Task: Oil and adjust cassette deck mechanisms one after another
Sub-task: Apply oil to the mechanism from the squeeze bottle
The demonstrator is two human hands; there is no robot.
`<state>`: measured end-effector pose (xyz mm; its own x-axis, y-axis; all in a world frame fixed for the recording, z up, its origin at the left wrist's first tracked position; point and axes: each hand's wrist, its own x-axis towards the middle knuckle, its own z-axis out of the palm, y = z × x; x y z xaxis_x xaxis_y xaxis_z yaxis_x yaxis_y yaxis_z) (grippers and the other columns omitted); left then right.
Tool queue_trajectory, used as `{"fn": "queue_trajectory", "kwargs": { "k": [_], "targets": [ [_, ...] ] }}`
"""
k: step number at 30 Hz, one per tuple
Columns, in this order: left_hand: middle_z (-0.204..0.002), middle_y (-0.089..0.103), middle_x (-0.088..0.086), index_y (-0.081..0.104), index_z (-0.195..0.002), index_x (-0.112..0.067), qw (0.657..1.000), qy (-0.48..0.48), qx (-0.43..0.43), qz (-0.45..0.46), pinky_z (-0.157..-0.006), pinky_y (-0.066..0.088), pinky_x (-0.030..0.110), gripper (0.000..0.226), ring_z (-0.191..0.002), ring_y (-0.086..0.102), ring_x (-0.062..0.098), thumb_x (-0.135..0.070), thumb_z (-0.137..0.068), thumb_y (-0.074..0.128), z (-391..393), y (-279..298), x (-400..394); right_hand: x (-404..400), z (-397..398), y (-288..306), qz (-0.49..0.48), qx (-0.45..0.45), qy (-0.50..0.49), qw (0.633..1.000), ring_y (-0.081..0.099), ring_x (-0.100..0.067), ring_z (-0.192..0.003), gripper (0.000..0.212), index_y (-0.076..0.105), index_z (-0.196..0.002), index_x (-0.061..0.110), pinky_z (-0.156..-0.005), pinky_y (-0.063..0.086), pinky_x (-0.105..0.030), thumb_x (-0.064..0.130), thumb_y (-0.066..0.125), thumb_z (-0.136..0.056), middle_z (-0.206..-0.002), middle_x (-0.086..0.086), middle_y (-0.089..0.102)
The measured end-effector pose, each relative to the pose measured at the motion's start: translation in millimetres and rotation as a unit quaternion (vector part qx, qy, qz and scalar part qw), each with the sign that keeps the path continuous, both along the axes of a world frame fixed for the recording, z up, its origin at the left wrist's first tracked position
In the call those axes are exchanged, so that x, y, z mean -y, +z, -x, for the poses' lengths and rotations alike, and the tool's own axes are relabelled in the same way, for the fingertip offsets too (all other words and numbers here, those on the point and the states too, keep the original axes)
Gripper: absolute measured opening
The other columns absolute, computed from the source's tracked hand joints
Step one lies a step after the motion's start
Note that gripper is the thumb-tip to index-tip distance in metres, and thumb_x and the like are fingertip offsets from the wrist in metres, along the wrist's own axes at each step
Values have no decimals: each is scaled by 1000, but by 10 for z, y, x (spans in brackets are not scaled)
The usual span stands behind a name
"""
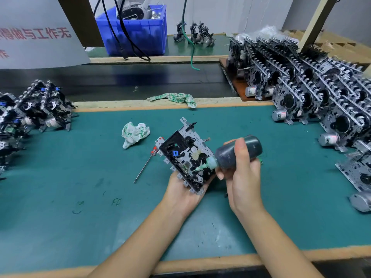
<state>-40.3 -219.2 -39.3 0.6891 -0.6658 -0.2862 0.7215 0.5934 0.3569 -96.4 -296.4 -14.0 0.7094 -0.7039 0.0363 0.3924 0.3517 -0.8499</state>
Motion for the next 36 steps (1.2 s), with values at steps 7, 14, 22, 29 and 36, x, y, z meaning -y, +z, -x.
{"fn": "queue_trajectory", "kwargs": {
  "k": [7,14,22,29,36],
  "targets": [
    [-80,49,18,53,-81,-5,1000,-19,21,3,-57,49,29,11,-61,45,29,-10,-75,45,18,14,-6,-3,-5,-21,14,4,10,1000,49,-8,-47,26,63,-60,18,-36,35,-19,32,57,-81,-57,3,57],
    [-75,63,17,57,-86,-1,998,-34,38,23,-52,53,29,24,-53,57,28,-14,-82,37,39,31,-18,-5,-1,-28,22,0,7,1000,50,-8,-46,23,62,-65,17,-37,37,-18,31,57,-82,-57,3,58],
    [-78,65,17,71,-71,-3,999,-38,24,29,-53,54,29,35,-57,59,30,-14,-79,39,39,44,3,0,-8,-11,5,-11,-4,1000,50,-7,-47,21,52,-73,12,-36,36,-19,30,56,-81,-56,6,55],
    [-69,71,8,75,-68,-7,997,12,76,-21,-81,54,36,51,-66,66,19,-6,-93,31,-89,64,-68,161,32,47,-103,20,-43,994,56,-6,-51,37,54,-83,14,-39,39,-16,47,66,-71,-60,5,59],
    [-100,57,-4,57,-102,-29,763,144,437,-454,-86,38,21,18,-95,50,13,-18,-100,42,-262,86,-242,305,32,9,-108,42,-61,991,64,-12,-62,36,57,-92,9,-60,55,-23,36,64,-69,-73,-1,67]
  ]
}}
